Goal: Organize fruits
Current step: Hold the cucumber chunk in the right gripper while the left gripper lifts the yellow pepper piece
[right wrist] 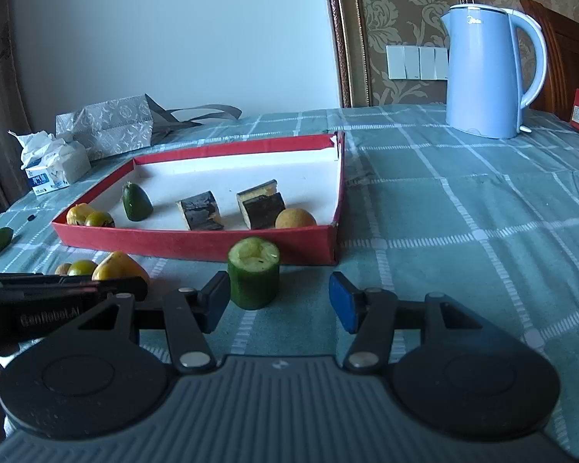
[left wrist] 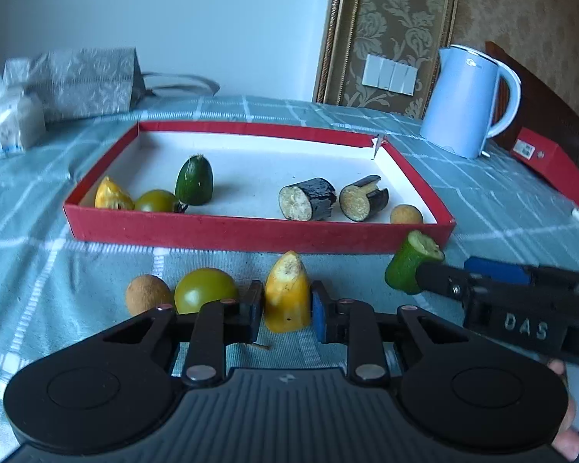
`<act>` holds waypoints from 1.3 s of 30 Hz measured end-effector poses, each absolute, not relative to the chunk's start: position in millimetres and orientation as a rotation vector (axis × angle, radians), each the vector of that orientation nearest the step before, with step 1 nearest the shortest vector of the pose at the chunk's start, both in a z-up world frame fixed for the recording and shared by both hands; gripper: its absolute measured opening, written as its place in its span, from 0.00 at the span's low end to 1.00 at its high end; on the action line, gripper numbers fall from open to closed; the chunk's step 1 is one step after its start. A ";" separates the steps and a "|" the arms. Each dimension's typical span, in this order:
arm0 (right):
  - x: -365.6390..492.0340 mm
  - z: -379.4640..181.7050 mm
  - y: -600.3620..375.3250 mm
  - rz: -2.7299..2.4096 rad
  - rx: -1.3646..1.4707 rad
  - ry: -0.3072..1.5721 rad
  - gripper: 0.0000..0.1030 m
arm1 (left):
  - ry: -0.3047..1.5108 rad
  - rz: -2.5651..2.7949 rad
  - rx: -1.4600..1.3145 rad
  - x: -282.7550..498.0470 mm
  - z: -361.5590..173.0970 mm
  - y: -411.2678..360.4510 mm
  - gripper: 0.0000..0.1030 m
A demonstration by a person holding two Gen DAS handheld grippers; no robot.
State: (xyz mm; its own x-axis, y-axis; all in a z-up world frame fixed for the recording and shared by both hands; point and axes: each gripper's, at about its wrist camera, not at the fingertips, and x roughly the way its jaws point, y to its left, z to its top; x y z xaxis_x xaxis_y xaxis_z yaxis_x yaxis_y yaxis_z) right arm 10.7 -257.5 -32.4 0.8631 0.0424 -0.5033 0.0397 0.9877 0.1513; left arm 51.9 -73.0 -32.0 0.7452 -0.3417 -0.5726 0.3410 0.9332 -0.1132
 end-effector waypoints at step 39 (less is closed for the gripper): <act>18.1 -31.8 -244.6 0.015 0.198 0.523 0.30 | 0.585 -0.385 0.034 38.3 -32.6 -68.6 0.24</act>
State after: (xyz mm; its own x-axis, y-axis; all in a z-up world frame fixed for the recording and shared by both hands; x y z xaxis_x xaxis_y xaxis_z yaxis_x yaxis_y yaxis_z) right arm 18.1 -244.6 -31.8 0.8666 0.0648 -0.4948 0.0363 0.9807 0.1920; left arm 38.3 -68.6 -32.6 0.7645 -0.3450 -0.5446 0.3638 0.9283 -0.0773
